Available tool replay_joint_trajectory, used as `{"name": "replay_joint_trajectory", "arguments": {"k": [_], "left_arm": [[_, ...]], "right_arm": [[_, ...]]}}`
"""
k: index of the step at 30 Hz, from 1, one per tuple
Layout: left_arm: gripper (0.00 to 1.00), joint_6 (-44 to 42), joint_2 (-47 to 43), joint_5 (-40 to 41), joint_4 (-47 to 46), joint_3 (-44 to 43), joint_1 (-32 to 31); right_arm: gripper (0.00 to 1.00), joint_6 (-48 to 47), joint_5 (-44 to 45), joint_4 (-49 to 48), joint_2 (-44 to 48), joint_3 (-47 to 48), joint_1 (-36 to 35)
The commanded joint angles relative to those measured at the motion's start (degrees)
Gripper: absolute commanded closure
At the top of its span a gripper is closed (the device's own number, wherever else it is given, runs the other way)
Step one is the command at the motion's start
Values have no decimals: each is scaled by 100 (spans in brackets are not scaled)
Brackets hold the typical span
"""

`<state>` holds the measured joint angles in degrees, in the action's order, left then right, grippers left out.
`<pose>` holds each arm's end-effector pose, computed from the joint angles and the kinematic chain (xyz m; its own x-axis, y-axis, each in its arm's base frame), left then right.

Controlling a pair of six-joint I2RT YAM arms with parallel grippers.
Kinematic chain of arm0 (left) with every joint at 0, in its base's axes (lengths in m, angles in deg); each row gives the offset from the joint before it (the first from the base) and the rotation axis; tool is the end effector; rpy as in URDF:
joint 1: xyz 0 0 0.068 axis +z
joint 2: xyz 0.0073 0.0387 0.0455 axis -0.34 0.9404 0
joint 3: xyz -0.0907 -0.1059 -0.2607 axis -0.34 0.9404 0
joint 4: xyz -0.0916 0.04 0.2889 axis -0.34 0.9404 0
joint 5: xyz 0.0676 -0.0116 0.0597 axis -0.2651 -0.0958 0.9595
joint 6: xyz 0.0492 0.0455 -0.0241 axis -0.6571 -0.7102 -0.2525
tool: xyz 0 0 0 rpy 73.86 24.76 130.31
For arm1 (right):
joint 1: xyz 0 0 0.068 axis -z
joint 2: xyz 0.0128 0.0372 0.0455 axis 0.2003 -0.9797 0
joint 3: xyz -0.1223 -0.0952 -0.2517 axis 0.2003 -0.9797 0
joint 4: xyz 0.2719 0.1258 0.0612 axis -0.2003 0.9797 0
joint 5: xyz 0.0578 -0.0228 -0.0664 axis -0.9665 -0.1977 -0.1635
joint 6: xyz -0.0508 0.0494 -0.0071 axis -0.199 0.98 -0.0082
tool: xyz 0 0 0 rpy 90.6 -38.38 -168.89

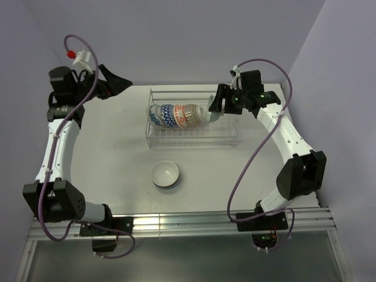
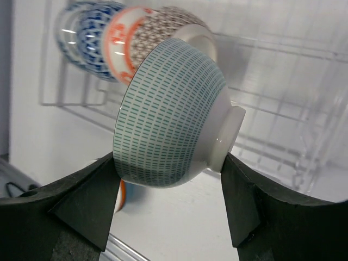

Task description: Load the bowls into the dish rack

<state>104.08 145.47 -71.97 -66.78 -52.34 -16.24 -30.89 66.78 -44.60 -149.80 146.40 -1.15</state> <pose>0.3798 -0.0177 0.4337 -0.4974 -0.4063 -0.7665 0.4636 0.6223 -0.6307 0.3921 0.1116 0.3635 -0.7360 0.1088 -0.6682 -0.2930 0.8385 0.4594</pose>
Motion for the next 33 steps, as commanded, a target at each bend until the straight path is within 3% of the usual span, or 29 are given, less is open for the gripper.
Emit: {"name": "replay_joint_trajectory", "arguments": {"k": [1, 5, 10, 15, 33], "left_arm": [[1, -302, -544, 419, 430, -48, 567], [0, -697, -1176, -213, -104, 566, 1138], [0, -1128, -1889, 93, -159, 1174, 1262], [0, -1375, -1828, 6, 403, 946, 1262], [0, -1533, -1934, 41, 421, 1130, 1262]], "right_arm": [[100, -398, 604, 7, -235, 554, -30], [100, -609, 719, 104, -614, 738, -91], [100, -811, 631, 86, -1036, 958, -91], [100, -882, 683, 121, -1405, 1230, -153], [100, -1067, 1201, 130, -2074, 1459, -434]]}}
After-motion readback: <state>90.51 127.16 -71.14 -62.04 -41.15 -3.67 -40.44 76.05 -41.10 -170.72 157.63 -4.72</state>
